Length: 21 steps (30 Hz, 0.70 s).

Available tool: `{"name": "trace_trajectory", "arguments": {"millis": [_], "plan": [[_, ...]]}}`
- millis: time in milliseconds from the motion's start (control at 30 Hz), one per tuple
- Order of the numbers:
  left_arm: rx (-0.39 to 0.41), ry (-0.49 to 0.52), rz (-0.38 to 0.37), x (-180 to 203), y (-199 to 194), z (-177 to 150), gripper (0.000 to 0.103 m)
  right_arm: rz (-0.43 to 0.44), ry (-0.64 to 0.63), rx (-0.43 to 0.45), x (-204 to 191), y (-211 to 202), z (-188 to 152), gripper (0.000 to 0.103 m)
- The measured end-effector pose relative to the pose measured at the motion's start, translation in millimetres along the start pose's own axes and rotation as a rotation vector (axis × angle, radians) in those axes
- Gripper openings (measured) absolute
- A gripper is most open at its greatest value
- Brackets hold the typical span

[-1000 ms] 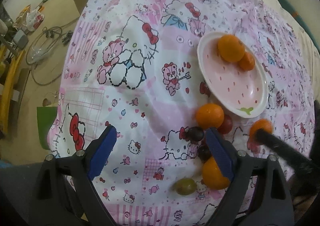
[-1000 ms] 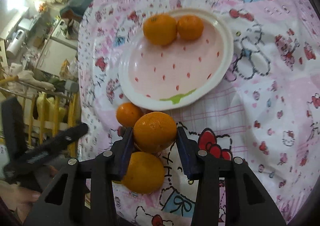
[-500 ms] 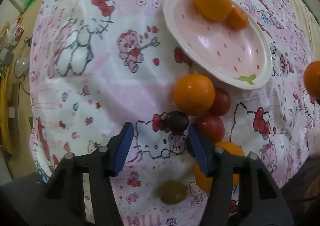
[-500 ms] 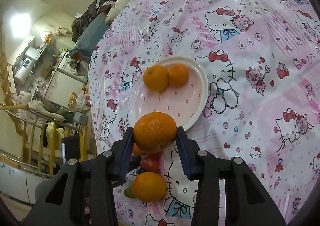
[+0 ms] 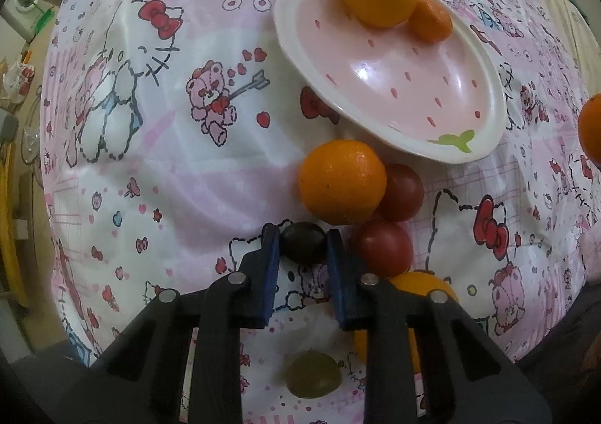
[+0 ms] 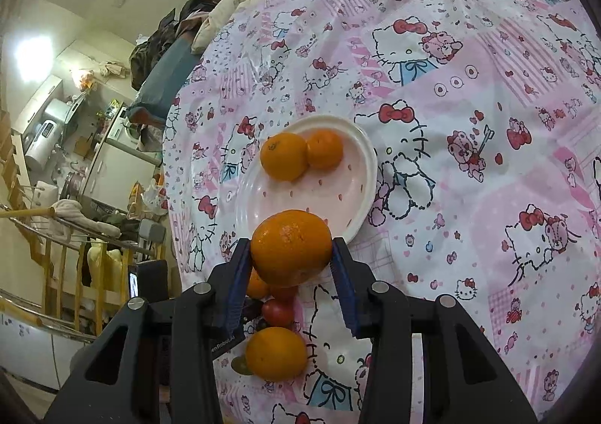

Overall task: Organize fruits
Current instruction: 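Grasp the dark grape with the left gripper while the right gripper carries the tangerine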

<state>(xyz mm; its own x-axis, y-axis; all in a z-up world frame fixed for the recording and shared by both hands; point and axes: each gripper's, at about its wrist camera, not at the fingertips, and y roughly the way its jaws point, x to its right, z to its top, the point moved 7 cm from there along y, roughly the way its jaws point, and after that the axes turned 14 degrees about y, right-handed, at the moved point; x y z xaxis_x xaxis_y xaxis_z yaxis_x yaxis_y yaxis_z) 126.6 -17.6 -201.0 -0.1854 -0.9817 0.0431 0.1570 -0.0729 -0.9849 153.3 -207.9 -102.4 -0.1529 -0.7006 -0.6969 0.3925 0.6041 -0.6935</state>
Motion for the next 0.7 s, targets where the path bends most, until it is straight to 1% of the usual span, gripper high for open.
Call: {"name": "trace_trajectory", "arguments": {"millis": [267,333,467,700], "plan": [[0.022,-0.016,-0.038,-0.6,-8.6,-13.6,0.020,-0.006,-0.003,0.009,0.7,-3.5,0.7,0.044],[0.036,-0.035,-0.055,-5.6,-13.4,-14.7,0.020,-0.008,-0.001,0.013,3.0,-5.0,1.6,0.044],[0.049,-0.102,-0.125,-15.1,-19.1,-18.6,0.020,-0.010,-0.001,0.012,5.0,-5.2,1.0,0.044],[0.082,-0.161,-0.156,-31.7,-31.0,-18.4,0.020,-0.010,-0.002,0.010,4.9,-5.1,0.4,0.044]]}}
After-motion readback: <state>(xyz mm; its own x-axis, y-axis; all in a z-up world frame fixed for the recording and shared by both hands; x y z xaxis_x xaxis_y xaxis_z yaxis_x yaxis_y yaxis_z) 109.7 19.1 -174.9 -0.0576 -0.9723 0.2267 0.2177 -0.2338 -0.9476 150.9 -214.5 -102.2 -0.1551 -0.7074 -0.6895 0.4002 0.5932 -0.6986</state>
